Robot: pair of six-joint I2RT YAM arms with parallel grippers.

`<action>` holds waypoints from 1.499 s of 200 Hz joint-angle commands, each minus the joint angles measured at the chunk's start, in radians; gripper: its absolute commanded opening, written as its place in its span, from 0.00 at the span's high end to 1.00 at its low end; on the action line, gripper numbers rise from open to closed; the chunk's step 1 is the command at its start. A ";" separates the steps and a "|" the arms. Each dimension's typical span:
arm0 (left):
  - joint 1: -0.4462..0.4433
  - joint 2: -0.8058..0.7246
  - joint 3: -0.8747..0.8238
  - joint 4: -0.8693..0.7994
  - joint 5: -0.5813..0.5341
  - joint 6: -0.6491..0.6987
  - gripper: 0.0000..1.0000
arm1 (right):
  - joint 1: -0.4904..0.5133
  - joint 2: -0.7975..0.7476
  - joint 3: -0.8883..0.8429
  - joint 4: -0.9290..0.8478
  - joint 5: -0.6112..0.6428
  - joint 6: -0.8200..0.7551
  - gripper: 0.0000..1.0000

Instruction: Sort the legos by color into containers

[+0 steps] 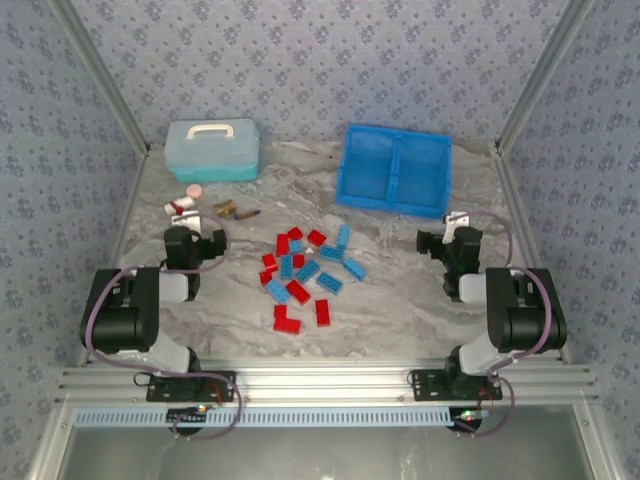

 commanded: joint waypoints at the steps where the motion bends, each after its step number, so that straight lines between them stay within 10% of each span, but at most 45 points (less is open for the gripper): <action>1: 0.001 -0.008 0.014 0.036 0.014 0.008 0.01 | 0.000 -0.012 0.014 0.022 -0.009 -0.008 0.00; 121: 0.002 -0.008 0.014 0.037 0.017 0.006 0.01 | -0.006 -0.026 0.016 0.015 -0.019 -0.001 0.00; 156: -0.008 -0.038 0.018 0.009 -0.035 0.002 0.01 | 0.013 -0.340 0.110 -0.394 0.181 0.105 0.00; 200: -0.050 -0.325 0.057 -0.262 -0.122 -0.021 0.01 | 0.023 -0.537 0.377 -0.996 0.068 0.392 0.00; 242: -0.096 -0.635 0.315 -0.888 -0.043 -0.239 0.01 | 0.340 -0.433 0.619 -1.343 0.018 0.461 0.00; 300: -0.164 -0.632 0.534 -1.480 0.322 -0.050 0.01 | 0.759 -0.070 0.908 -1.567 0.167 0.462 0.00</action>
